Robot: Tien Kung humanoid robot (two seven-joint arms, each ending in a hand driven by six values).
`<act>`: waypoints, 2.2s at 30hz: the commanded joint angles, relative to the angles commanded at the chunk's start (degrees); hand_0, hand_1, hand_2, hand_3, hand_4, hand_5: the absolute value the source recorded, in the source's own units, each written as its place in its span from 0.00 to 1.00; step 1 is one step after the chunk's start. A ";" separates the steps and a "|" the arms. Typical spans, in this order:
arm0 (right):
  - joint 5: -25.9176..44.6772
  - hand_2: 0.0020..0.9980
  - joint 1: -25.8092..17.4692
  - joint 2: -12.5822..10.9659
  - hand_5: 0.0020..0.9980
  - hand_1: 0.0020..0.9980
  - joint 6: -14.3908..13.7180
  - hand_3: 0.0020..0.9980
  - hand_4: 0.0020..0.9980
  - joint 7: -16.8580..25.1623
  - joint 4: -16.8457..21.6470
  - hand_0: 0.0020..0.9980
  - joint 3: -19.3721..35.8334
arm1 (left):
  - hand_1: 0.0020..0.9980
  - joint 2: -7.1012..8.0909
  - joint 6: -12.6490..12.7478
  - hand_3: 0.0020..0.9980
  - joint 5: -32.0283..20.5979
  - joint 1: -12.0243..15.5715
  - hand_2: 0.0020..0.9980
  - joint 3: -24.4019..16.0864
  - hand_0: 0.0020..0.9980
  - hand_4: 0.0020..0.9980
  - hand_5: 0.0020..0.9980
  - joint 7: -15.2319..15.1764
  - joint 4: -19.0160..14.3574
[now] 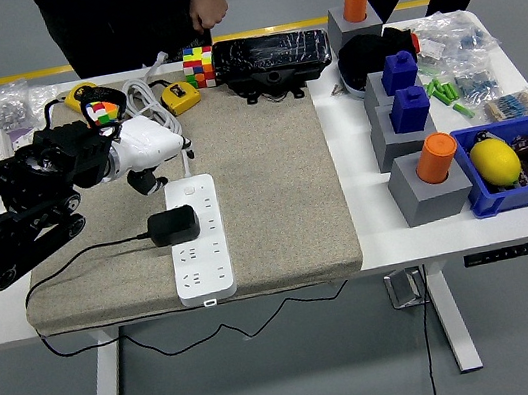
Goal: Pick up the plug,place it near the board,insert it into the board,press the button
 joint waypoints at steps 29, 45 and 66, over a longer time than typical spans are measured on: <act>-0.56 0.71 0.40 -0.48 1.00 0.75 -0.17 0.77 1.00 0.17 0.00 0.84 0.60 | 0.06 2.23 24.77 0.89 7.32 0.96 0.23 4.90 0.20 0.42 0.00 -12.75 5.02; -1.07 0.71 0.46 -0.44 1.00 0.75 -0.19 0.77 1.00 0.09 0.00 0.84 0.96 | 0.06 3.40 7.83 0.69 -8.02 4.04 0.20 4.17 0.18 0.42 0.00 -6.44 4.04; -1.15 0.71 -0.06 -0.08 1.00 0.75 -0.11 0.77 1.00 -0.01 0.00 0.84 0.84 | 0.02 3.04 -6.17 0.85 -46.13 10.86 0.16 -18.13 0.15 0.60 0.00 18.72 -4.28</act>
